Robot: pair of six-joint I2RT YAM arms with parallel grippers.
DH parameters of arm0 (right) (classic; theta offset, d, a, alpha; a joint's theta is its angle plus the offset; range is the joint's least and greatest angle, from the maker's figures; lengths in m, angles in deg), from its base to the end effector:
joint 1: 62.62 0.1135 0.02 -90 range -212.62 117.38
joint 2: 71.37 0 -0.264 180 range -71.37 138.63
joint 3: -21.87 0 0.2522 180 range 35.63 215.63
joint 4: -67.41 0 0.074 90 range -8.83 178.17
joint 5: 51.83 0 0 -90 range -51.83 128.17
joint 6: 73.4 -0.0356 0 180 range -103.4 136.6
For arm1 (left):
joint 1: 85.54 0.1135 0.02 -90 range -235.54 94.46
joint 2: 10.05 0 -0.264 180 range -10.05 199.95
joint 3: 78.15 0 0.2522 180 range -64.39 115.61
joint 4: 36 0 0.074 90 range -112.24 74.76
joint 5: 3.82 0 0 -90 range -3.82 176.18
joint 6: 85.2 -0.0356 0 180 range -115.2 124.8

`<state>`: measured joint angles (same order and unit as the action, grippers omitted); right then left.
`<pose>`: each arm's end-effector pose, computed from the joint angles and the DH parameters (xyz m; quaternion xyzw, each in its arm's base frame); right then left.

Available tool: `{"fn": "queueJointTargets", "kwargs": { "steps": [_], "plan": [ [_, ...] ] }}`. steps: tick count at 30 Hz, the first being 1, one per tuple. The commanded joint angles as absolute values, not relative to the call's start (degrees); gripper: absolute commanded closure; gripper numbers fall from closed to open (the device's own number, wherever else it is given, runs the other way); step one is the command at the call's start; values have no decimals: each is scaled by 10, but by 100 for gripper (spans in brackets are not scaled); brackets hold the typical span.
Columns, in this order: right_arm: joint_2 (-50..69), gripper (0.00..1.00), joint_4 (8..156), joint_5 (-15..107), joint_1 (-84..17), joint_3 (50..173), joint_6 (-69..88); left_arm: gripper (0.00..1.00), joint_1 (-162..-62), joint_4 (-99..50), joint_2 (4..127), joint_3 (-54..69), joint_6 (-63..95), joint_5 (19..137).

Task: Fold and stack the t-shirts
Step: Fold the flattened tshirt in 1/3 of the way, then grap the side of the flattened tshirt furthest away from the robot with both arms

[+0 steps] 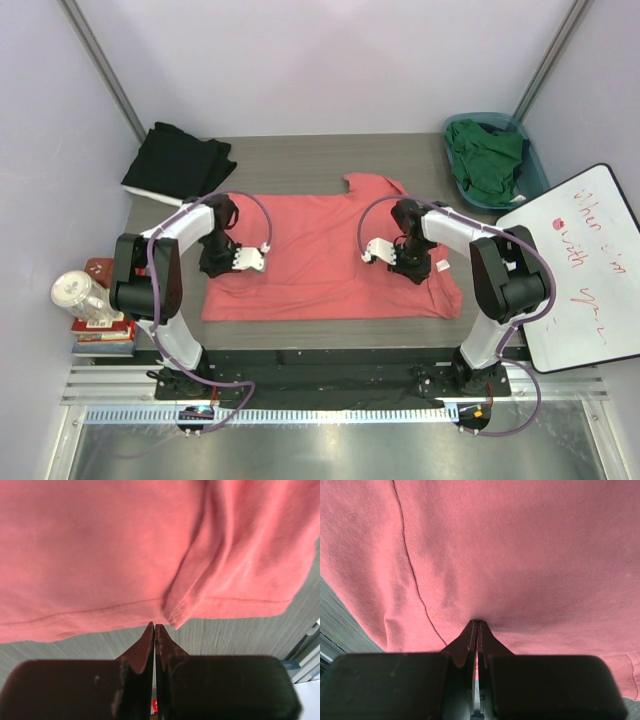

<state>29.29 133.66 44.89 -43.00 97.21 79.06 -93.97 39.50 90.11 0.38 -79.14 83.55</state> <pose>0.2754 0.1026 0.1558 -0.6548 0.7534 0.0596 0.0087 0.2841 -0.0438 0.1717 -0.7190 -0.6918 0.0562 0.0351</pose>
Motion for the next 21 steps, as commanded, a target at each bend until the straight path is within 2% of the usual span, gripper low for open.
{"fn": "queueJointTargets", "kwargs": {
  "steps": [1,3,5,8,9,11,12,13,16,21],
  "plan": [
    [332,94,1266,442,-432,963,790,100,-931,377,903,12,-781,857],
    [332,94,1265,440,-432,965,789,100,-927,381,900,23,-779,845],
    [332,94,1259,434,-432,966,785,94,-920,391,900,53,-768,828],
    [327,91,1246,431,-433,980,756,61,-912,388,905,112,-726,793],
    [324,87,1242,433,-434,988,745,45,-909,386,908,132,-713,781],
    [314,74,1234,441,-440,1023,714,36,-899,371,920,188,-664,755],
    [313,69,1233,448,-442,1038,686,26,-896,360,924,206,-641,748],
    [311,60,1229,449,-448,1053,672,21,-889,332,932,223,-618,740],
    [318,52,1184,428,-460,1110,611,14,-885,286,971,282,-548,747],
    [421,51,1111,349,-493,1256,524,12,-886,259,1060,386,-496,776]
  ]
}}
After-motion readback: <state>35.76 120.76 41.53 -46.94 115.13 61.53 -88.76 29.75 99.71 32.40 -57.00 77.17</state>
